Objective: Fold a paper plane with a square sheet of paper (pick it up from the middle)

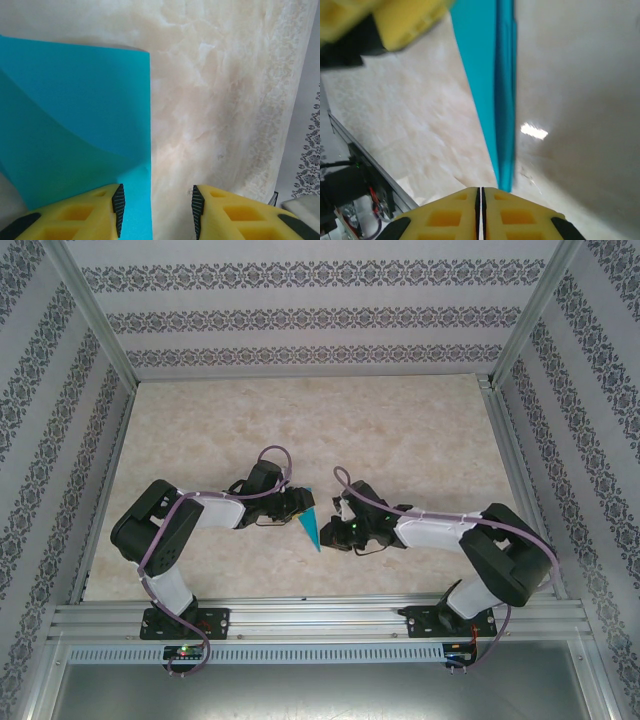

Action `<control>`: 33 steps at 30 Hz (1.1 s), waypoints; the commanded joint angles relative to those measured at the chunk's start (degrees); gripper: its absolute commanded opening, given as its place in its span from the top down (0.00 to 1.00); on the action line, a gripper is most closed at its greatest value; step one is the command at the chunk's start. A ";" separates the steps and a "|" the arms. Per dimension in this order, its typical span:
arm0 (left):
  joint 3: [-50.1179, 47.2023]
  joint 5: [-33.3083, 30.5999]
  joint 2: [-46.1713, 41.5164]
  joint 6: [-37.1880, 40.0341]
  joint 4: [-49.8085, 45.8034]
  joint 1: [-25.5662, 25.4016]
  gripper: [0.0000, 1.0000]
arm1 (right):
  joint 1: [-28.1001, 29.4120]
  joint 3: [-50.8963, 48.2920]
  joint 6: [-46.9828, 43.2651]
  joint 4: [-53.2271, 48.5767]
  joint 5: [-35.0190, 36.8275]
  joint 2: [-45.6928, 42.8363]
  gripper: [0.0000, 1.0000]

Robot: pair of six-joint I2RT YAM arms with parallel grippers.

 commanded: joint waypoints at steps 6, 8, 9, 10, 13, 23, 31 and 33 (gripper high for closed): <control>-1.23 -2.56 5.27 0.14 -3.40 -0.92 0.56 | -1.01 1.27 3.57 5.79 2.10 2.70 0.87; -1.09 -2.45 5.32 0.26 -3.45 -0.94 0.56 | -1.02 1.08 5.65 8.98 1.66 4.35 0.87; -1.11 -2.43 5.35 0.14 -3.49 -0.96 0.56 | -1.03 1.23 6.40 10.45 1.26 5.31 0.87; -1.08 -2.43 5.31 0.16 -3.64 -0.92 0.56 | -0.96 1.53 6.97 11.45 0.79 6.19 0.87; -0.87 -2.55 5.37 -0.05 -3.88 -0.92 0.56 | -1.08 2.54 7.10 11.73 0.69 7.76 0.87; -0.25 -3.16 5.70 0.30 -5.16 -0.92 0.56 | -1.65 1.78 6.98 11.01 0.79 8.18 0.88; -0.37 -3.08 5.90 0.33 -4.46 -0.92 0.56 | -1.87 0.90 6.95 11.62 1.81 6.17 0.88; 0.00 -2.74 6.08 0.50 -4.71 -1.00 0.56 | -1.90 0.90 6.87 11.67 2.12 5.73 0.88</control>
